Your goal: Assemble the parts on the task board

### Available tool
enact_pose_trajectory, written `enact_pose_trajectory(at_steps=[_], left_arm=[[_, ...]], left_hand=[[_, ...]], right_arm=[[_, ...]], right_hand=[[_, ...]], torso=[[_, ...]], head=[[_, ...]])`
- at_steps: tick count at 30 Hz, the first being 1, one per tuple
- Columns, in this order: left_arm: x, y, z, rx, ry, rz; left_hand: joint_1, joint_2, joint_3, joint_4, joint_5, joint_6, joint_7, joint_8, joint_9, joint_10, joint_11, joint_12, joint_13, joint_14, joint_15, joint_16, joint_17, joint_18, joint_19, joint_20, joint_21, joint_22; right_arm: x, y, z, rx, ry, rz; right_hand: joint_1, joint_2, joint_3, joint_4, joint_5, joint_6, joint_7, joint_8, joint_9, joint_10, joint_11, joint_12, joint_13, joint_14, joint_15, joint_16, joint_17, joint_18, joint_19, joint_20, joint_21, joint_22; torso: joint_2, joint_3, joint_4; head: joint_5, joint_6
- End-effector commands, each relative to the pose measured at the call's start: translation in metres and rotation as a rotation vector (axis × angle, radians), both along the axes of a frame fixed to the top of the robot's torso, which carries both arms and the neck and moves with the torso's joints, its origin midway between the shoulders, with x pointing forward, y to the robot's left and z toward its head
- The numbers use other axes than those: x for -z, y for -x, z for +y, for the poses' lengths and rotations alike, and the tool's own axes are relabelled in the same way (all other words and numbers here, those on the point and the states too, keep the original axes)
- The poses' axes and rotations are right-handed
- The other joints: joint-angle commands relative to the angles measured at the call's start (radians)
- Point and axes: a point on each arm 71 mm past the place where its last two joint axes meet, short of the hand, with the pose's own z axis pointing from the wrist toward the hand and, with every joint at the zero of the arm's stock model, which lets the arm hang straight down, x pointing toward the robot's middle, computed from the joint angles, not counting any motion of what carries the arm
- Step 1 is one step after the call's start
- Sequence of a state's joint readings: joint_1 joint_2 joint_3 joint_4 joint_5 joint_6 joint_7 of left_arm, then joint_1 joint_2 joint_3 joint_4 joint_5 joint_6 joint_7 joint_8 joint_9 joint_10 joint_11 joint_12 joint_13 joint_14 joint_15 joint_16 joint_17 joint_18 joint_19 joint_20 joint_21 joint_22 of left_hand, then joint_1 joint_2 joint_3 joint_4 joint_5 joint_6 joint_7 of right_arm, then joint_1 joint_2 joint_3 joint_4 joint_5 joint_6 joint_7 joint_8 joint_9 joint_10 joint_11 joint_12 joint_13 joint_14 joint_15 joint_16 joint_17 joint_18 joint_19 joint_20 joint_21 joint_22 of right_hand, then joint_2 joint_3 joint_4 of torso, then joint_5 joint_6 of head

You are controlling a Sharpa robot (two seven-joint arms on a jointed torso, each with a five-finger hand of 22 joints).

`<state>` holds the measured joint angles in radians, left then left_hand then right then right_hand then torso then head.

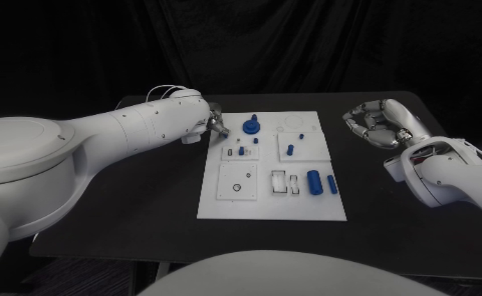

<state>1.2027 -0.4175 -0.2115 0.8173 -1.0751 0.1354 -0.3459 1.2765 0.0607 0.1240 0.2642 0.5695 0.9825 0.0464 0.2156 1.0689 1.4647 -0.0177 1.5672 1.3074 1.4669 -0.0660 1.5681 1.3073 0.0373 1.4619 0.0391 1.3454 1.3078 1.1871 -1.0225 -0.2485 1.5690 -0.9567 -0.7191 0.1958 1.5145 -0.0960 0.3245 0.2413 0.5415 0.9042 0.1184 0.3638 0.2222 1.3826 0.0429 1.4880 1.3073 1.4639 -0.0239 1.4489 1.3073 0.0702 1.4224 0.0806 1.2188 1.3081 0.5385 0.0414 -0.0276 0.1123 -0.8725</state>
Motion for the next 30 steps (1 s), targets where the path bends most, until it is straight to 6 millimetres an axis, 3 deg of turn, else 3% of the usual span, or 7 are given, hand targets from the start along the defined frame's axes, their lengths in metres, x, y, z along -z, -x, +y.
enact_pose_trajectory(at_steps=[1,3,6,11,16,30], left_arm=[[0.001,0.001,-0.003,0.021,0.023,-0.003],[0.001,0.001,-0.003,0.023,0.024,-0.003],[0.001,0.001,-0.003,0.024,0.025,-0.002],[0.001,0.002,-0.002,0.023,0.026,-0.004],[0.001,0.008,0.0,-0.015,0.072,0.003],[-0.007,0.037,0.01,-0.091,0.227,0.07]], left_hand=[[0.002,-0.016,0.043,-0.003,0.032,-0.002,-0.004,0.009,0.009,0.106,-0.008,0.004,0.263,0.104,-0.009,0.003,0.264,0.017,-0.004,-0.001,-0.006,0.192],[0.003,-0.029,0.081,-0.007,0.051,-0.002,-0.004,0.012,0.016,0.106,-0.009,0.004,0.263,0.104,-0.009,0.003,0.264,0.017,-0.005,-0.002,-0.007,0.192],[-0.006,-0.053,0.145,-0.015,0.055,0.005,-0.006,0.021,0.029,0.106,-0.011,0.004,0.263,0.104,-0.011,0.003,0.264,0.016,-0.004,-0.003,-0.005,0.193],[-0.023,-0.072,0.199,-0.024,0.061,0.019,-0.008,0.031,0.04,0.106,-0.014,0.004,0.263,0.104,-0.012,0.003,0.264,0.016,-0.004,-0.006,-0.005,0.193],[-0.035,-0.098,0.264,-0.058,0.039,0.023,-0.011,0.035,0.051,0.106,-0.016,0.004,0.263,0.104,-0.015,0.003,0.264,0.018,-0.008,-0.007,-0.015,0.19],[-0.062,-0.118,0.286,-0.077,0.015,0.036,-0.013,0.038,0.054,0.106,-0.016,0.004,0.263,0.104,-0.016,0.003,0.264,0.02,-0.013,-0.007,-0.025,0.186]], right_arm=[[0.002,0.0,-0.001,0.01,0.003,0.018],[0.002,0.0,-0.001,0.01,0.004,0.019],[0.002,0.0,-0.001,0.011,0.004,0.02],[0.002,0.0,-0.001,0.012,0.004,0.022],[0.002,0.0,-0.002,0.015,0.006,0.024],[0.002,0.0,-0.005,0.024,0.009,0.025]], right_hand=[[-0.009,0.004,0.007,-0.002,0.006,-0.006,0.001,0.006,-0.001,-0.004,-0.002,0.0,0.042,0.053,-0.003,-0.002,0.149,0.01,-0.006,0.0,-0.003,0.157],[-0.009,0.004,0.007,-0.002,0.006,-0.006,0.001,0.006,-0.001,-0.004,-0.002,0.0,0.042,0.053,-0.003,-0.002,0.149,0.01,-0.006,0.0,-0.003,0.157],[-0.009,0.004,0.007,-0.002,0.006,-0.006,0.001,0.006,-0.001,-0.004,-0.002,0.0,0.042,0.053,-0.003,-0.002,0.149,0.01,-0.006,0.0,-0.003,0.157],[-0.008,0.005,0.007,-0.003,0.007,-0.006,0.001,0.006,-0.001,-0.005,-0.002,0.0,0.042,0.052,-0.003,-0.003,0.148,0.01,-0.007,0.0,-0.005,0.156],[-0.008,0.005,0.007,-0.003,0.007,-0.006,0.001,0.006,-0.001,-0.005,-0.002,0.0,0.042,0.052,-0.003,-0.003,0.148,0.01,-0.007,0.0,-0.005,0.156],[-0.007,0.006,0.008,-0.004,0.007,-0.007,0.001,0.006,-0.001,-0.006,-0.002,-0.001,0.04,0.051,-0.003,-0.005,0.146,0.011,-0.008,0.0,-0.006,0.156]], torso=[[0.0,0.0,0.0],[0.0,0.0001,-0.0002],[0.0,0.0002,-0.0002],[0.0,0.0001,0.0001],[0.0,0.0002,0.0003],[0.0,0.0,0.0002]], head=[[0.002,0.0],[0.003,0.0],[0.004,0.0],[0.003,0.0],[0.0,0.0],[-0.002,0.0]])
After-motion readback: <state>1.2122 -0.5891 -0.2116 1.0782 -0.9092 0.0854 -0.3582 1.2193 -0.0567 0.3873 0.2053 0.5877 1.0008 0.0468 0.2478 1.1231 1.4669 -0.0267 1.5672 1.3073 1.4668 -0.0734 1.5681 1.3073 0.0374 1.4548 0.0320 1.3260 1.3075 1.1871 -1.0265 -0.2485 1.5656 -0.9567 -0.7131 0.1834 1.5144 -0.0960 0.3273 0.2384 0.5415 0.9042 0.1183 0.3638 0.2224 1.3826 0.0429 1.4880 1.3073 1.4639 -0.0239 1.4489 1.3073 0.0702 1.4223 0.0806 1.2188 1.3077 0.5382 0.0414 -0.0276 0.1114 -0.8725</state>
